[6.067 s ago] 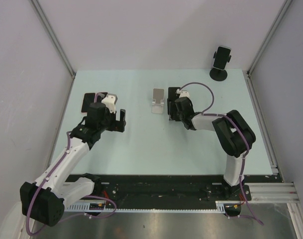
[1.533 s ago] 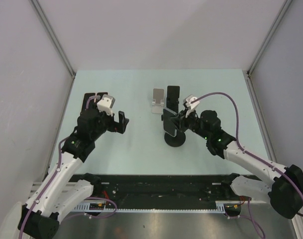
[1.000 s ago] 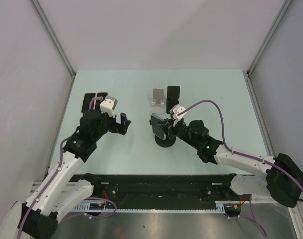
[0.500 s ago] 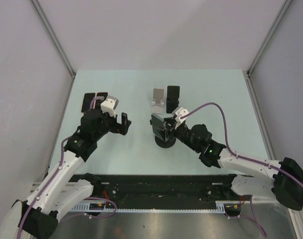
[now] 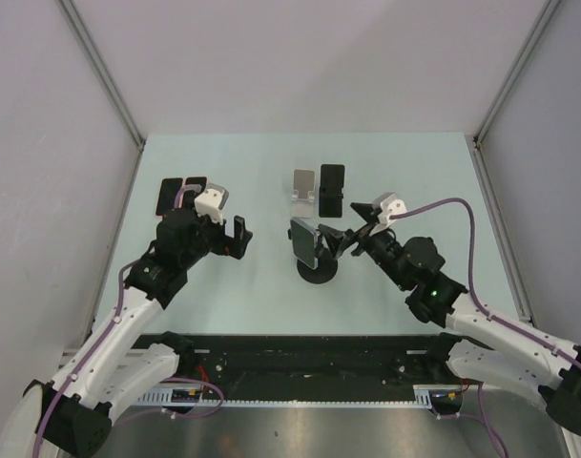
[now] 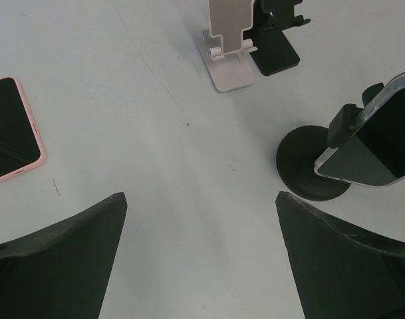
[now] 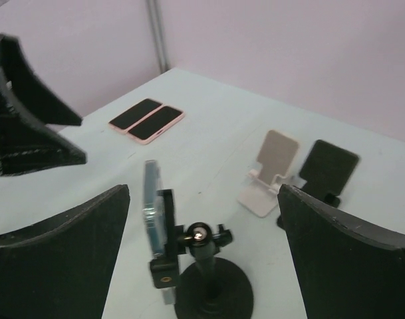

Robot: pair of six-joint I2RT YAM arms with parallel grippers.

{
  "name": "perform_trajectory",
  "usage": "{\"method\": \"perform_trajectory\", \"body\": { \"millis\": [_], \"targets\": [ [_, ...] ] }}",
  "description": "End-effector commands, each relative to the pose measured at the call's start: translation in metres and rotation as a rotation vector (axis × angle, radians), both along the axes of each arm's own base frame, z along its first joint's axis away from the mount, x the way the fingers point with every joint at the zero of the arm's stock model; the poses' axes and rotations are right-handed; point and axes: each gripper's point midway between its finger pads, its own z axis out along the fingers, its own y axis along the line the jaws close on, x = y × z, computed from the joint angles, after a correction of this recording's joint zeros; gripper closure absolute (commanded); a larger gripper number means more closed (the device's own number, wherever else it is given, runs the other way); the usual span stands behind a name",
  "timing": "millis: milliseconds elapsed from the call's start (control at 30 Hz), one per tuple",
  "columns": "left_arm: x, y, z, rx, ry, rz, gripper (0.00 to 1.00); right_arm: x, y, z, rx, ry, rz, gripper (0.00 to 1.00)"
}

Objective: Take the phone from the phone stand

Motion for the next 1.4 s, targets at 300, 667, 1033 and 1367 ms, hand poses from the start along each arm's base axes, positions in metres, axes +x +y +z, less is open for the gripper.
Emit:
{"method": "perform_trajectory", "body": {
  "millis": [300,667,1033,1367],
  "targets": [
    [0.001,-0.006,0.007,0.005,-0.045,-0.023,0.00,0.034,-0.091,-0.029,0.004,0.221,-0.245,0.00],
    [0.003,-0.039,-0.004,-0.067,0.069,0.042,0.00,0.023,-0.094,-0.053,-0.038,0.310,-0.220,0.00],
    [0.019,-0.086,-0.018,-0.028,0.132,0.021,0.00,0.016,-0.067,-0.073,-0.074,0.359,-0.079,0.00],
    [0.039,-0.099,-0.030,-0.035,0.121,0.048,0.00,0.007,-0.051,-0.087,-0.102,0.375,-0.002,0.00]
  ]
}}
